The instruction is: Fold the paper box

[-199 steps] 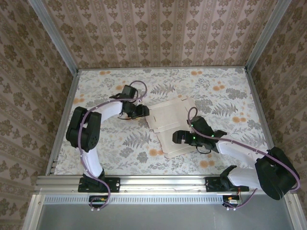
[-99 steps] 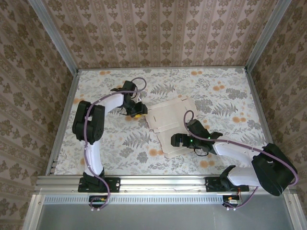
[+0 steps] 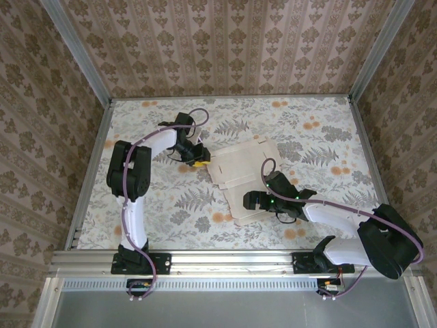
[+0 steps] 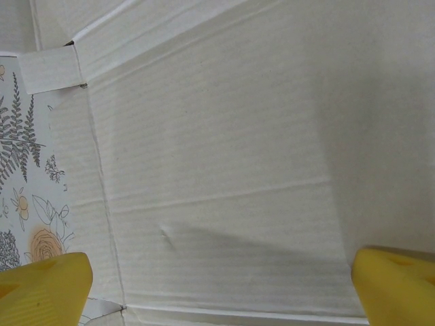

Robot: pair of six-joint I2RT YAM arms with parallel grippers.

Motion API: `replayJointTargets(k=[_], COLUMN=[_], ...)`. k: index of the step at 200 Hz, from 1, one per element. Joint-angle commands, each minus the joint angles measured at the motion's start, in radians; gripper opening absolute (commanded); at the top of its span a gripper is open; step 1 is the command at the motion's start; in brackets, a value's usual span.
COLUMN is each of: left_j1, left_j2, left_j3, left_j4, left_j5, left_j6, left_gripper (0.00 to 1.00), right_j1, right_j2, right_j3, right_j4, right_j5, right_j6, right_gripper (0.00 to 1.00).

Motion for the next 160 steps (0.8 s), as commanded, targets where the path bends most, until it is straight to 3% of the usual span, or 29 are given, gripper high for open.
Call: replayJointTargets(k=[1,70,107,127,160], left_j1=[0.004,0.003,0.003,0.000,-0.003], left_j2=[0.026,0.054,0.052,0.041,-0.018], left_j3=[0.009,0.028,0.028,0.032,-0.005], left_j4=[-0.033,-0.029,-0.014,-0.001,0.065], left_j5=[0.030,0.040,0.053,0.062,0.054], left_j6=[0.020,0.018,0.014,0.038,0.081], left_gripper=[0.30,0.23,0.14,0.01,0.00], right_j1=[0.009,0.025,0.033,0.042,0.056], right_j2=[0.006,0.009,0.010,0.010,0.007], right_j3=[-0.022,-0.033,-0.033,-0.035,-0.045], right_j4=[0.007,0.024,0.041,0.061,0.126], right_j5=[0.029,0.038,0.041,0.047,0.045], right_j6=[0.009,0.019,0.032,0.059,0.159], right_gripper=[1.00,1.00,1.00,1.00,1.00])
